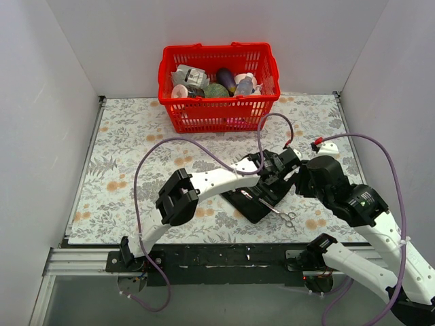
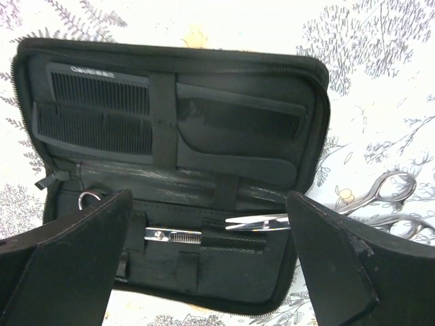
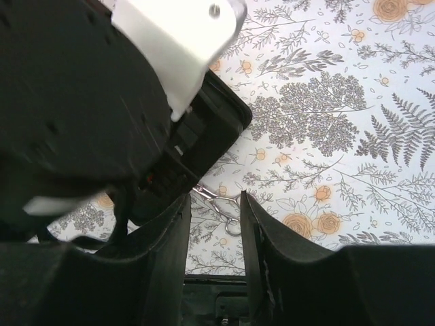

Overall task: Sort the hair-cutting tools
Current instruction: Move the hairdressing tool bag to the center of the board.

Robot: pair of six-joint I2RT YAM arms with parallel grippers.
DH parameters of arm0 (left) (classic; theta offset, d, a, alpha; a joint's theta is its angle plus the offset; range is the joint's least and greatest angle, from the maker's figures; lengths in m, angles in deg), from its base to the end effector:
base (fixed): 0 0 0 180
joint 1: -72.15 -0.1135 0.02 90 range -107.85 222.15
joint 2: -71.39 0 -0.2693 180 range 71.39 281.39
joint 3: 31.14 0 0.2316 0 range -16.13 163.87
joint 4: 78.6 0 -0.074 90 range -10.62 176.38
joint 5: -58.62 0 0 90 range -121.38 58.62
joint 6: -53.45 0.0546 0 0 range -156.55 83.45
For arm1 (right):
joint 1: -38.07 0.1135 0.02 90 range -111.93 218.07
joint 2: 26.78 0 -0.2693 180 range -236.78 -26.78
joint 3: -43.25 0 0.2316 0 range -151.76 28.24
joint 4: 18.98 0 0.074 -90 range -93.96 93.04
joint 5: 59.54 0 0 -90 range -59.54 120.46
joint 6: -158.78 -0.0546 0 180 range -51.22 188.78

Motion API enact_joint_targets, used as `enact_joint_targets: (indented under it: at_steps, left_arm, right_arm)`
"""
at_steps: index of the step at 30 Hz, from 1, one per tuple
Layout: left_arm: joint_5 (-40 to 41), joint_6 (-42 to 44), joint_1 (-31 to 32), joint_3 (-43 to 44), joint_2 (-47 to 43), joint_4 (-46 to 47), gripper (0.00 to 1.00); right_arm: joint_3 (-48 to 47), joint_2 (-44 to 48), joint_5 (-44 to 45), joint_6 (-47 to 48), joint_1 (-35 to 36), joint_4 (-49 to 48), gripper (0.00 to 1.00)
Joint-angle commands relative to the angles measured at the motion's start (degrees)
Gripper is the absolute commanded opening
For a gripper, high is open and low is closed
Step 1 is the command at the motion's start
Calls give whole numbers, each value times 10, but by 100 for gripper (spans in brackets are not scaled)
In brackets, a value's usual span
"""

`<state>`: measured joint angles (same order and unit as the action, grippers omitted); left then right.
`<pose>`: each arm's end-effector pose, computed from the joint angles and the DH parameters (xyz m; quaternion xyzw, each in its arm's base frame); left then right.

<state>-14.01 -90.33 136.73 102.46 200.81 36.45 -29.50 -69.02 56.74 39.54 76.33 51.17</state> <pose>0.2223 -0.4298 0.2284 0.0521 0.9559 -0.1393 0.2533 0.1051 0.0521 0.3337 0.0271 0.8862 0.0591 0.4588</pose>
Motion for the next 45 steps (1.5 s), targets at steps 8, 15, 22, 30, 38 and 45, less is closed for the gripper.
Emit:
enact_joint_targets:
  at_steps: [8,15,22,30,38,45]
  left_arm:
    - [112,8,69,-32,24,33,98]
    - [101,7,81,-20,39,46,98]
    - [101,-2,94,-31,51,48,98]
    - [87,-13,101,-51,50,60,98]
    - [87,-25,112,-84,55,74,98]
    - [108,-26,111,-107,65,79,98]
  right_arm:
    - [-20,15,30,-22,0,13,43]
    - [-23,18,30,-22,0,20,43]
    - [-26,15,27,-19,-1,18,43]
    - [-24,16,25,-18,0,16,43]
    - [-44,15,46,-47,0,70,43]
    - [-19,49,34,-102,0,81,43]
